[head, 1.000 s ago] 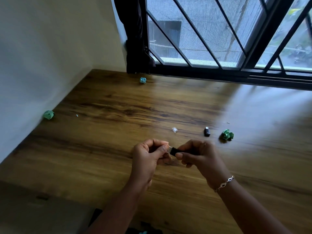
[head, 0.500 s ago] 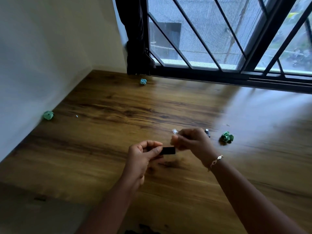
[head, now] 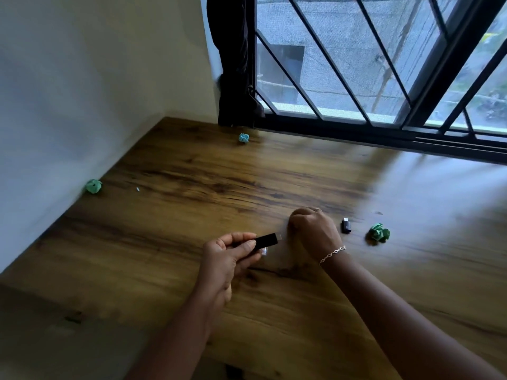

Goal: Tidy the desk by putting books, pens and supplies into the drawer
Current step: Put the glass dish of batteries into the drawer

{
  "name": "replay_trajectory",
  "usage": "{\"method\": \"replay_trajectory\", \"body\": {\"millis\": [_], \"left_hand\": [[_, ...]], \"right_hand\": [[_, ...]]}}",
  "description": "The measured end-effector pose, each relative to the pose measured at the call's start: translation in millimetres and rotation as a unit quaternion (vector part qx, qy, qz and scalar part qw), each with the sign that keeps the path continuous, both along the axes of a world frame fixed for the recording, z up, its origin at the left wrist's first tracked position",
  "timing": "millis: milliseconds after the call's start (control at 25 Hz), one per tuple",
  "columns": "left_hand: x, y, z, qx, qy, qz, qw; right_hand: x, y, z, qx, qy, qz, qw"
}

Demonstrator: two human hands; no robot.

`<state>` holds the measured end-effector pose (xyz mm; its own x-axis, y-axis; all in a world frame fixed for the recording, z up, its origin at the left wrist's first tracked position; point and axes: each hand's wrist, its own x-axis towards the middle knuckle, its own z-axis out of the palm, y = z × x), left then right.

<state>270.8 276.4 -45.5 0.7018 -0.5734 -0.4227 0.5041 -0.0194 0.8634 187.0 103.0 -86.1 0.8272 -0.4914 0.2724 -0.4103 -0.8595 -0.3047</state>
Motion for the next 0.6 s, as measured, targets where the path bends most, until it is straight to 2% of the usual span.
{"method": "replay_trajectory", "body": {"millis": [40,120,200,280,440,600], "left_hand": [[1,1,0,-0.001,0.002,0.003,1.000],[2,4,0,-0.003,0.007,0.010,1.000],[2,5,1,-0.009,0.012,0.015,1.000],[3,6,2,-0.010,0.011,0.015,1.000],[-1,4,4,-0.016,0.006,0.006,1.000],[-6,1,5,-0.020,0.010,0.001,1.000]], "right_hand": [[-2,1,1,0.004,-0.045,-0.015,0.999],[-9,8,9,0.133,-0.102,-0.033,0.985],[-17,18,20,0.303,-0.130,-0.015,0.944],[-24,29,29,0.395,-0.147,0.020,0.906],[-29,38,32,0.505,-0.204,0.032,0.838],[-30,40,32,0.542,-0.233,0.023,0.807]]}}
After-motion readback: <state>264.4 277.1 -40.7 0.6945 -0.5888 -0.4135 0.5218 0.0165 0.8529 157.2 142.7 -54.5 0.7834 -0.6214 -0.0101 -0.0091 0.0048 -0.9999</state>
